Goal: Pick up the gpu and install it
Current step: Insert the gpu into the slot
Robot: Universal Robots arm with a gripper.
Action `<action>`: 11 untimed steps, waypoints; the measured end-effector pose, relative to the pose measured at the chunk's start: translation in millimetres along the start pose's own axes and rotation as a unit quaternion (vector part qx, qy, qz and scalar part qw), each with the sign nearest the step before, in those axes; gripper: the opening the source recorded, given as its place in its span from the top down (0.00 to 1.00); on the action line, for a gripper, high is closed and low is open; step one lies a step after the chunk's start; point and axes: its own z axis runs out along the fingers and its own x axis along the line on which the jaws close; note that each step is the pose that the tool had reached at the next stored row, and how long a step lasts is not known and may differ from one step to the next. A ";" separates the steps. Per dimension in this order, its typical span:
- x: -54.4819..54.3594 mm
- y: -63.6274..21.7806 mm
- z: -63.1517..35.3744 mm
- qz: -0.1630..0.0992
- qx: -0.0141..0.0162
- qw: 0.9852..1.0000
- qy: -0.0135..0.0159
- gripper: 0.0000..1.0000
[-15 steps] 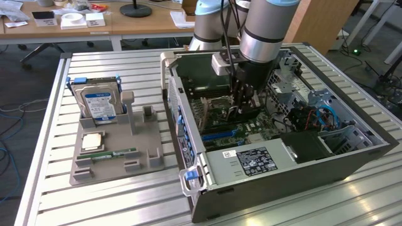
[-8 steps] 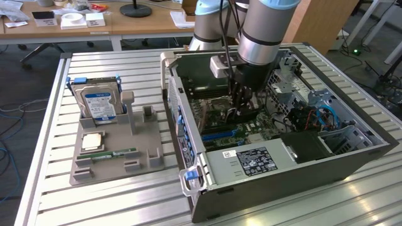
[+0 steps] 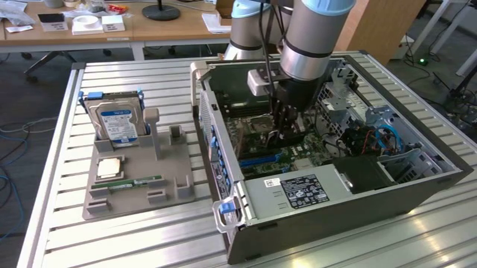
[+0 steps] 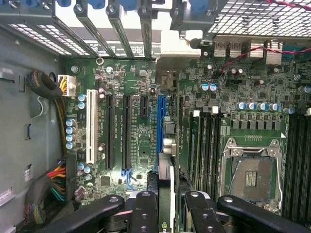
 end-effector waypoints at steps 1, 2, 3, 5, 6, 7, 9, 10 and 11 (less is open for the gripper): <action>0.1 0.2 0.5 0.000 0.000 1.000 0.000 0.74; 0.2 0.3 0.7 -0.001 0.000 1.000 0.000 0.74; 0.2 0.3 0.6 -0.001 0.000 1.000 0.000 0.74; 0.2 0.5 0.8 -0.001 0.000 1.000 0.000 0.74; 0.2 0.6 1.4 -0.001 0.000 1.000 0.000 0.74; 0.2 0.7 2.0 0.000 0.000 1.000 0.000 0.74; 0.2 1.1 3.2 -0.001 0.000 1.000 0.001 0.74; 0.2 1.3 4.0 -0.001 0.000 1.000 0.001 0.74; 0.3 1.5 4.8 -0.001 0.000 1.000 0.001 0.74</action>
